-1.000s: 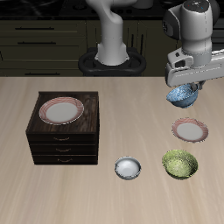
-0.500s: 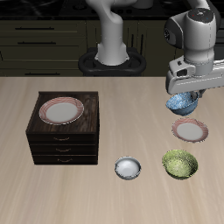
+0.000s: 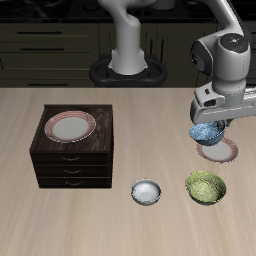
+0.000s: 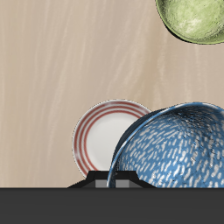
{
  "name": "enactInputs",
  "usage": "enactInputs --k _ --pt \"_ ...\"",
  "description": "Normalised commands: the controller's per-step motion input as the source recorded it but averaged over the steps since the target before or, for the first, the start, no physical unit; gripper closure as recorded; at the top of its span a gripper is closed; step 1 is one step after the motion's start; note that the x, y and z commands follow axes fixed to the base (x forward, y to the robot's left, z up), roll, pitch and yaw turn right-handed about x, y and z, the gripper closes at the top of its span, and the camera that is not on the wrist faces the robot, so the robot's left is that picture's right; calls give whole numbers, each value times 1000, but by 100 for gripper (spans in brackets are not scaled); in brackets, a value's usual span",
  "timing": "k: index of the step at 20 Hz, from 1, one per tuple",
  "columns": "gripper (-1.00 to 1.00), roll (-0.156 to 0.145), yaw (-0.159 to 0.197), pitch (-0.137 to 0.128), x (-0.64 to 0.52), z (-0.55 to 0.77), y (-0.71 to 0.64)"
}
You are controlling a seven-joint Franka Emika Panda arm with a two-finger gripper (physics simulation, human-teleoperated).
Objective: Place the blue bowl onto the plate that is on the left side of the table
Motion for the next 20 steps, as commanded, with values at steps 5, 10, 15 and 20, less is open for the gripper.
enactInputs --k 5,10,15,20 --pt "100 11 31 54 -24 -390 158" --pt "100 10 20 21 -39 -178 124" --pt "-100 56 -44 130 -75 -312 67" --pt "-100 58 -14 24 -124 10 44"
